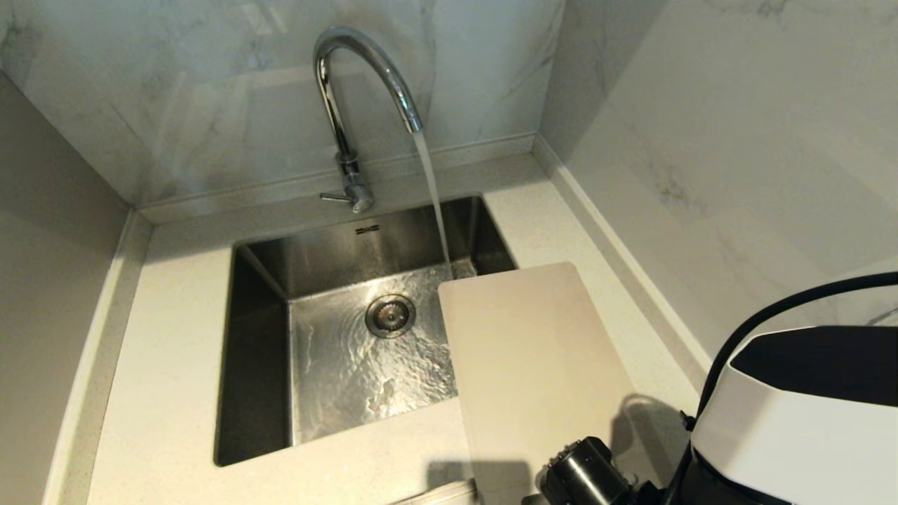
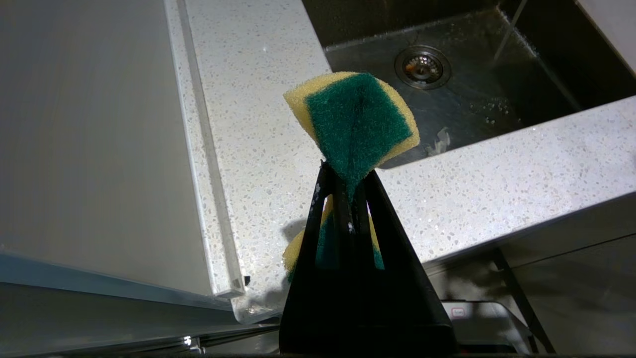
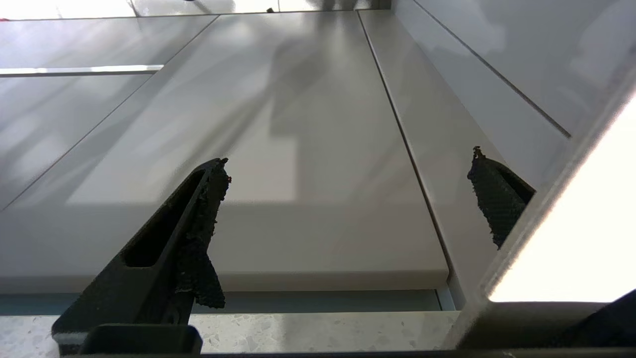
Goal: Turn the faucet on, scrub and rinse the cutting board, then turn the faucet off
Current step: Pick up the cutting board
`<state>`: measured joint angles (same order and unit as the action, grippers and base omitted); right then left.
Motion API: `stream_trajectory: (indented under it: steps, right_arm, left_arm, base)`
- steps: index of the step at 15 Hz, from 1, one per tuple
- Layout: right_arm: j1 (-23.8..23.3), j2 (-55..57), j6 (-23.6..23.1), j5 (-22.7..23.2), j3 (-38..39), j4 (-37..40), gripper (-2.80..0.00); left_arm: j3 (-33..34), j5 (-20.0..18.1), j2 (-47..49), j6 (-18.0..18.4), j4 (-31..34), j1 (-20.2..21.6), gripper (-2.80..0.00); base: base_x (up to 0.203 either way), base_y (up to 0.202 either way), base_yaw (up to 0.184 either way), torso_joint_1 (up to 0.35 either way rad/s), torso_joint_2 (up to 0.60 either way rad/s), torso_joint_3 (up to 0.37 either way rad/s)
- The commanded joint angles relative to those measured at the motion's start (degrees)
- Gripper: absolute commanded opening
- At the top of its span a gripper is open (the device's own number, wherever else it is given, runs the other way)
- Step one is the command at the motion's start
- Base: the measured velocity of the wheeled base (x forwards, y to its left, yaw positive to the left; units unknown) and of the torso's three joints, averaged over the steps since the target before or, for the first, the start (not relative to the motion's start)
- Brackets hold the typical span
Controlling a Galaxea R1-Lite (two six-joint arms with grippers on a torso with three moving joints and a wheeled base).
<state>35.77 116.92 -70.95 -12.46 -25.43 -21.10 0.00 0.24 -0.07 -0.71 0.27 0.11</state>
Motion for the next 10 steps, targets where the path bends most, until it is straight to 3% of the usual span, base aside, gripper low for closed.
stream_trajectory:
  steps: [1, 10]
  right_arm:
    - [-0.08, 0.05, -0.42, -0.20, 0.12, -0.08, -2.80]
    - [0.43, -0.42, -0.68, -1.59, 0.03, 0.01, -2.80]
  left_arm:
    - [0.18, 0.02, 0.07, 0.00, 0.00, 0.00, -2.80]
    - [0.18, 0.02, 0.07, -0.05, 0.00, 0.07, -2.80]
  base:
    - [0.000, 0.000, 0.000, 0.000, 0.00, 0.000]
    - [0.000, 0.000, 0.000, 0.000, 0.00, 0.000]
